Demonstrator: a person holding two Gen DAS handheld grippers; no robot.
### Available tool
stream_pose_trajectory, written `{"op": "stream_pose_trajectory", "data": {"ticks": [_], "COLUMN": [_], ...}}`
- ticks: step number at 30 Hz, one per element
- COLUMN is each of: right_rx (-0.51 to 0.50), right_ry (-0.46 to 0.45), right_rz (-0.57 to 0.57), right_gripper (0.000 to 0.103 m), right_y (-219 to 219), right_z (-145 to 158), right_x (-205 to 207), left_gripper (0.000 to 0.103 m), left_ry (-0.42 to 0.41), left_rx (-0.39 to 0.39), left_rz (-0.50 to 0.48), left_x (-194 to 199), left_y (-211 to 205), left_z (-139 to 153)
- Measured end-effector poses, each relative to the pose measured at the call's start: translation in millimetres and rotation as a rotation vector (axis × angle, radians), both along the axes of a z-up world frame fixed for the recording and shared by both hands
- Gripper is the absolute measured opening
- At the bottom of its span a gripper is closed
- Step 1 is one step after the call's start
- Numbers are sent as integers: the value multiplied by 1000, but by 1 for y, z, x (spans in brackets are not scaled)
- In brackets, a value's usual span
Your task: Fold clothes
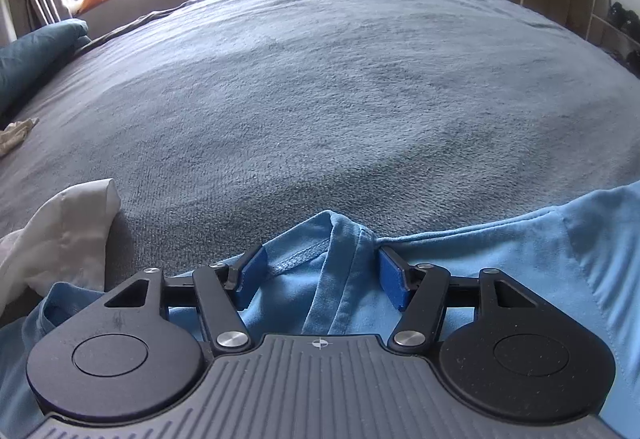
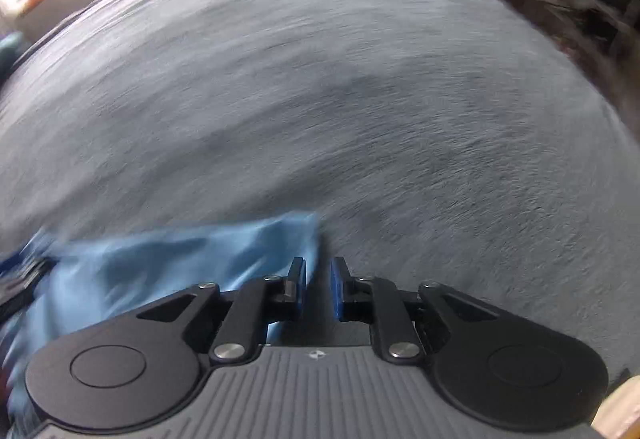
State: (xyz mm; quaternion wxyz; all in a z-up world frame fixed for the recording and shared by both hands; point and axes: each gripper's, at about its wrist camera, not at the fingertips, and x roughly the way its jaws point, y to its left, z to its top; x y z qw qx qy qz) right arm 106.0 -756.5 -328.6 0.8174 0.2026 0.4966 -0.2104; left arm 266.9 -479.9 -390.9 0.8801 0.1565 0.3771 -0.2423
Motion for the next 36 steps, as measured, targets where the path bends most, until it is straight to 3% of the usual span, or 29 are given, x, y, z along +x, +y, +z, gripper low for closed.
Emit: {"op": "stream_pose_trajectory", "data": {"ticks": [3,7,9,12,16,18,20,23,24,28,30,32,34,36], "right_rx": [58,-1,-50,-85,-104,-92,-63,-24,-13,-34,-9,-63,-91,-74], "right_ry": [39,93,158,310,437,406,305,177,180,378,434,504,524,435], "right_rz": [207,493,569,589,517,504,504,579,603,644,575,515,484,460], "right_gripper": [19,19,19,19,21,21,21,20,20,18,18,19,20,20], "right_y": [35,89,106,98,75,70,70,81,86,76,56,40,27,22], "right_z": [12,0,-16,-41,-22,-4,13,10,1,-39,-35,-30,-20,2], "right_x": [-4,-5,-4,-7,-7,-5,5,22,27,13,7,6,8,13], "left_gripper": [61,63,65,65,66,66,66,66,67,70,71,71,71,71], "left_ry": [10,4,4,4,2,3,2,-2,-1,3,3,4,9,8], "left_rx": [-6,2,1,-2,-8,-11,-10,-4,-4,-20,-31,-33,-34,-33], "left_rz": [9,6,8,6,1,2,2,-3,-6,-6,-2,3,7,6], "left_x": [2,2,2,3,3,3,3,3,3,7,7,7,8,8], "left_y": [1,0,1,1,2,3,3,2,3,6,8,8,8,7], "left_z": [-1,-1,0,-1,-2,-2,-2,-1,-1,-3,-4,-4,-4,-4]}}
